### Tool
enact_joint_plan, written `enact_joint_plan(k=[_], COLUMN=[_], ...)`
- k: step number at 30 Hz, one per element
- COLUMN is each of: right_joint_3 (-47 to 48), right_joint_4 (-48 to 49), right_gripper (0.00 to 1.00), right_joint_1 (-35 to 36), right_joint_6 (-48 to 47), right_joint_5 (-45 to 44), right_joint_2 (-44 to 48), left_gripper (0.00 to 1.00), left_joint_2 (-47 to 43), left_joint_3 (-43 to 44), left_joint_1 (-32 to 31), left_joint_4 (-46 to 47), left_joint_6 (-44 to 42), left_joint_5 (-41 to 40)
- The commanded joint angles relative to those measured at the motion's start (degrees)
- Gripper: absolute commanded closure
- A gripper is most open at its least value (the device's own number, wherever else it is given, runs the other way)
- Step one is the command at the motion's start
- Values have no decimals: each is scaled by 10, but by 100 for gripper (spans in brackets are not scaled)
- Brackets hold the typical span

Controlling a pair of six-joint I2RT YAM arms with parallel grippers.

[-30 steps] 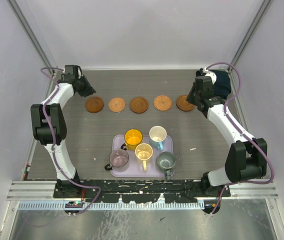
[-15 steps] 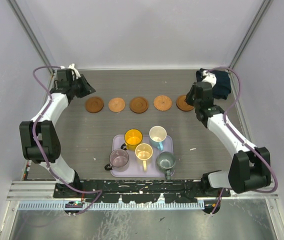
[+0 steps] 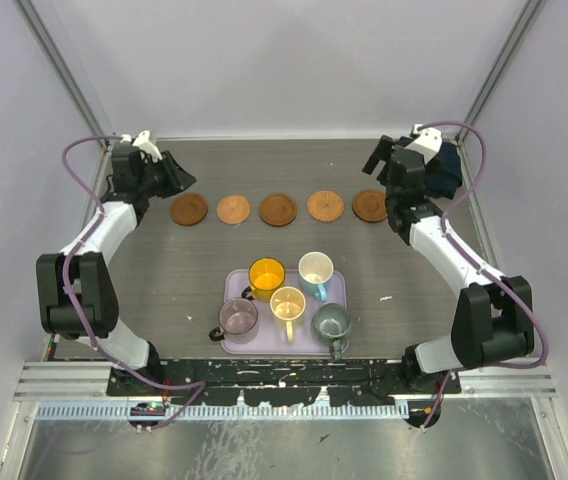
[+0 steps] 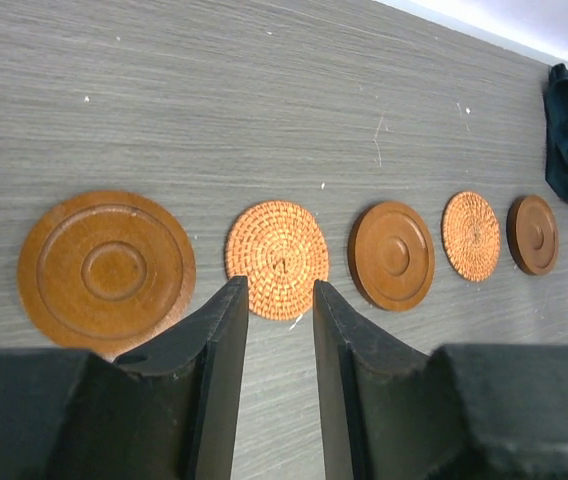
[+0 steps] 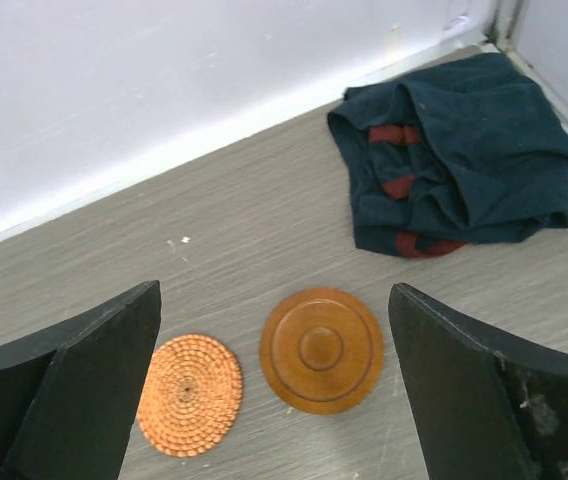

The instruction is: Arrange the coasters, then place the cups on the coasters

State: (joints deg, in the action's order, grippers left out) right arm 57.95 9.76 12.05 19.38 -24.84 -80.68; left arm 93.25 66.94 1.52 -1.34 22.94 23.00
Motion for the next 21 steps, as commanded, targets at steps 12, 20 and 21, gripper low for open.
enact_joint_plan(k=[12, 20, 21], right_joint_3=[-8, -20, -24], right_joint_4=[-108, -117, -120], right_gripper=[0, 0, 0], right_joint_1=[1, 1, 1], right_joint_6=[25, 34, 34], right_joint_5=[-210, -220, -216], right_joint_2=[47, 90, 95], left_gripper=[39, 33, 30], left_joint_2=[-233, -267, -272], left_joint_3=[-135, -165, -170], left_joint_1=[3, 4, 4], left_joint_4=[70, 63, 64], left_joint_6=[-44, -23, -21], left_joint_5=[-175, -192, -193])
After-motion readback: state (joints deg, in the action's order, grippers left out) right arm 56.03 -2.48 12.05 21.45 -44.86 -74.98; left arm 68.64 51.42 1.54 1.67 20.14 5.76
